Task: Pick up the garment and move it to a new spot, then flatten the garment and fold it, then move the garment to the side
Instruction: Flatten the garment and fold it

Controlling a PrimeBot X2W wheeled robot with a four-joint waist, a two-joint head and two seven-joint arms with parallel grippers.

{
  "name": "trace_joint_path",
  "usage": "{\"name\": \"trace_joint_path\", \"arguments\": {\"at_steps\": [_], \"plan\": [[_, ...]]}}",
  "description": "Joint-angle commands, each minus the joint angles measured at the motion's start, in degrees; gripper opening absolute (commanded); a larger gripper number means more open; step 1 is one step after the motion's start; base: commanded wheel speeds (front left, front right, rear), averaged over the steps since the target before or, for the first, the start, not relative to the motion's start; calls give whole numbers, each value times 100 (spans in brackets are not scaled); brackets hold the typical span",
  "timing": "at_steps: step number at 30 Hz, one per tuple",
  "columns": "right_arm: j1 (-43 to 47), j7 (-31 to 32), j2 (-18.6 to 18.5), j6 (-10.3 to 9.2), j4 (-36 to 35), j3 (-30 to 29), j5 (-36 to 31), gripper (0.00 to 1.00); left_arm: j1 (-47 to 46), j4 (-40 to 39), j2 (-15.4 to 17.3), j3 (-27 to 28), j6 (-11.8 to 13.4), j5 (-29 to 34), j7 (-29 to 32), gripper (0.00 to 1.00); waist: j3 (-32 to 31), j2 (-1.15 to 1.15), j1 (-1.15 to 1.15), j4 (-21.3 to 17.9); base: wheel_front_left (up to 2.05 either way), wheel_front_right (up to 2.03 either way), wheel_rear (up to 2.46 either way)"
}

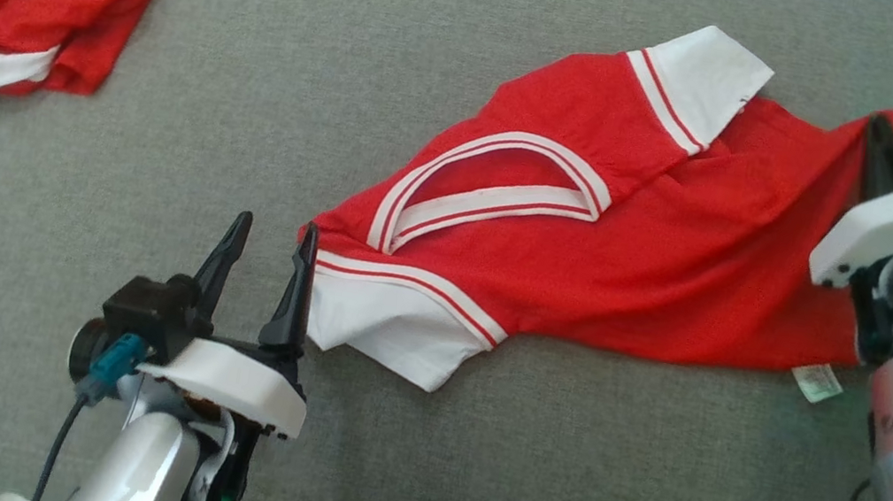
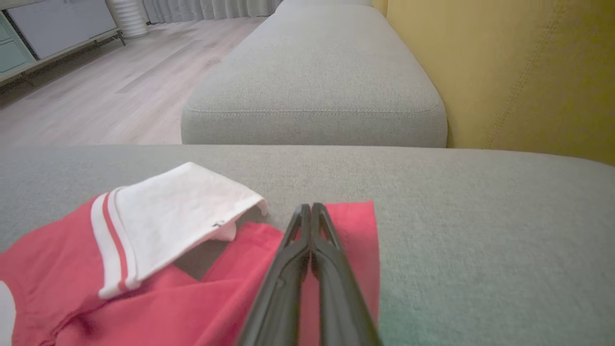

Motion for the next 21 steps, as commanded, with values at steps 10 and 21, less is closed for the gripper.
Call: {"name": "trace_joint_path", "arguments": {"at_steps": [10,21], "plan": [[-900,-120,50,43,404,-294,-539,0,-280,-222,16,-21,22,-42,-69,100,138,0,0,433,0,0,0],[-1106,-646,76,43,1244,-835,-1196,100,-248,-263,16,-35,101,-124,-69,100,66,0,0,481,0,0,0]]}}
